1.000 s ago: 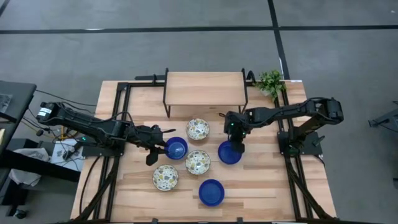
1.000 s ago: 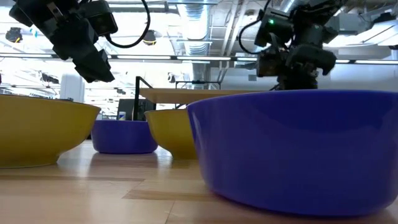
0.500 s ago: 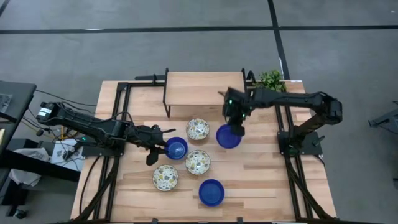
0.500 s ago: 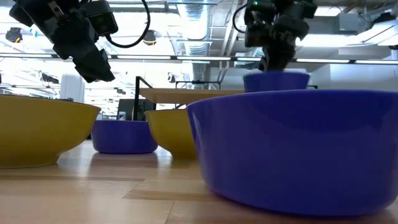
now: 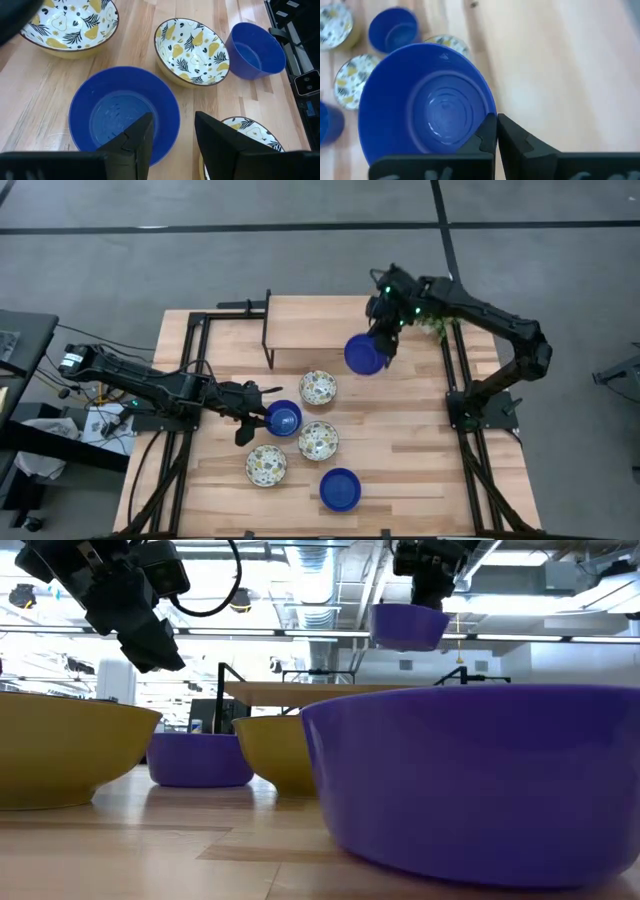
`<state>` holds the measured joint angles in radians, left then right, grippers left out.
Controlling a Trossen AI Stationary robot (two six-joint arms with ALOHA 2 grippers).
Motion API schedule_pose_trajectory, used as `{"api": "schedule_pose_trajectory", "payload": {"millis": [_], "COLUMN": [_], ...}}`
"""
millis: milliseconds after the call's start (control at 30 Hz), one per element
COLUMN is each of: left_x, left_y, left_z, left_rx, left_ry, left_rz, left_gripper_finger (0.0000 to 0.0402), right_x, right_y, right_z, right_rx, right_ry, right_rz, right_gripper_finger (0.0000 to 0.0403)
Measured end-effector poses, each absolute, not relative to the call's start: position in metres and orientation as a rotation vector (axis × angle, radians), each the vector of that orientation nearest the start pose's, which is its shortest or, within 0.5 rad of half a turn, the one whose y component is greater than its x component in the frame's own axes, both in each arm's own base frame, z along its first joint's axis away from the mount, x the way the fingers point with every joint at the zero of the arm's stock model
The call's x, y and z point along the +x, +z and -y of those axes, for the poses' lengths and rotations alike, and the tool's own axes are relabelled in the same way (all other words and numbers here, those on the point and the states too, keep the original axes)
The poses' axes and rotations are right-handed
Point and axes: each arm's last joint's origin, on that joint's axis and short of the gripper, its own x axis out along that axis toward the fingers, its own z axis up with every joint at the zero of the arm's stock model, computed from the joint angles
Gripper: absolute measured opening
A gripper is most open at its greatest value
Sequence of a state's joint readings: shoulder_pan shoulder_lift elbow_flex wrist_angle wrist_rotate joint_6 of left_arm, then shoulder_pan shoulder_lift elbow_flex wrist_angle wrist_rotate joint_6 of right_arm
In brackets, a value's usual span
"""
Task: Pick & Place Mini bowls
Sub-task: Put the top right blue bowl on the shelf
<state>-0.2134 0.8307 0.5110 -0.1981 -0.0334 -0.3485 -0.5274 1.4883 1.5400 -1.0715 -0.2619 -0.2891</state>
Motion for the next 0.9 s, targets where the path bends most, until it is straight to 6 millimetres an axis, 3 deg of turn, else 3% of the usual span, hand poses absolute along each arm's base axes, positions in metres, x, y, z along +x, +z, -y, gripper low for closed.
{"api": "schedule_pose_trajectory", "payload": {"millis": [133, 500, 633, 900], "left_x": [0.174, 0.175, 0.175, 0.175], "left_y": [0.231, 0.232, 0.232, 0.233], "left_z": [0.036, 0.036, 0.036, 0.036], "left_rx": [-0.272, -0.27, -0.27, -0.271], "left_ry": [-0.066, -0.049, -0.049, -0.05], "left_rz": [-0.53, -0.511, -0.508, -0.503], "left_gripper_finger": [0.0143, 0.0143, 0.0143, 0.0143], "right_x": [0.244, 0.219, 0.216, 0.234], "right_y": [0.367, 0.37, 0.363, 0.327], "right_z": [0.158, 0.206, 0.219, 0.24], "right_rx": [0.142, 0.274, 0.329, 0.402], "right_ry": [-0.178, -0.41, -0.454, -0.435], "right_rz": [-0.924, -0.822, -0.834, -0.944], "right_gripper_finger": [0.0, 0.0, 0.0, 0.0]}}
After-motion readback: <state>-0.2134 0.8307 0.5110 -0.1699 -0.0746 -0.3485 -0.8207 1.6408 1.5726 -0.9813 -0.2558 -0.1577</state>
